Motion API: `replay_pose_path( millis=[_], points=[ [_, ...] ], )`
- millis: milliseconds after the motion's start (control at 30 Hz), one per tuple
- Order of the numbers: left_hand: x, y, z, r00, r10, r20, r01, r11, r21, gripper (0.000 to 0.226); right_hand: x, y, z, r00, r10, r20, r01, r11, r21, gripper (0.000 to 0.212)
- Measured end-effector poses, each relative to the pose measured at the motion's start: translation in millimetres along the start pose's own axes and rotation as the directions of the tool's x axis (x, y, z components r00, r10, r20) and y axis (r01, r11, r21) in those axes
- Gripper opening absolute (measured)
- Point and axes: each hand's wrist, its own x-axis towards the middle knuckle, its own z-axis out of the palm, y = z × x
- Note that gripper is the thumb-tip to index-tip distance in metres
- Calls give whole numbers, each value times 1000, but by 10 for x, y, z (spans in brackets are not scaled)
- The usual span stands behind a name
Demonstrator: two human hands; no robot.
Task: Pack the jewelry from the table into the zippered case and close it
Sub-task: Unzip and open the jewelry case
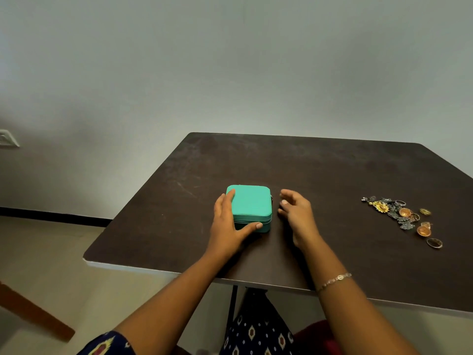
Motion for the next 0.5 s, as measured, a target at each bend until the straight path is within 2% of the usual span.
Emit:
replay_pose_path(
  millis=[67,167,300,500],
  points=[
    [-2,-1,-1,1000,4,-2,-4,1000,8,85,123,-11,13,996,-71,59,83,969,-233,48],
    [1,-11,3,1000,15,-8,-14,1000,11,84,143,-10,47,979,-146,141,190,903,-385,52],
    [19,-18,5,1000,19,-17,-19,1000,9,83,115,15,44,962,-223,155,269,864,-426,46],
    [13,-22,11,999,29,-32,-28,999,26,80,141,60,49,955,-270,125,297,835,-464,35]
  ],
)
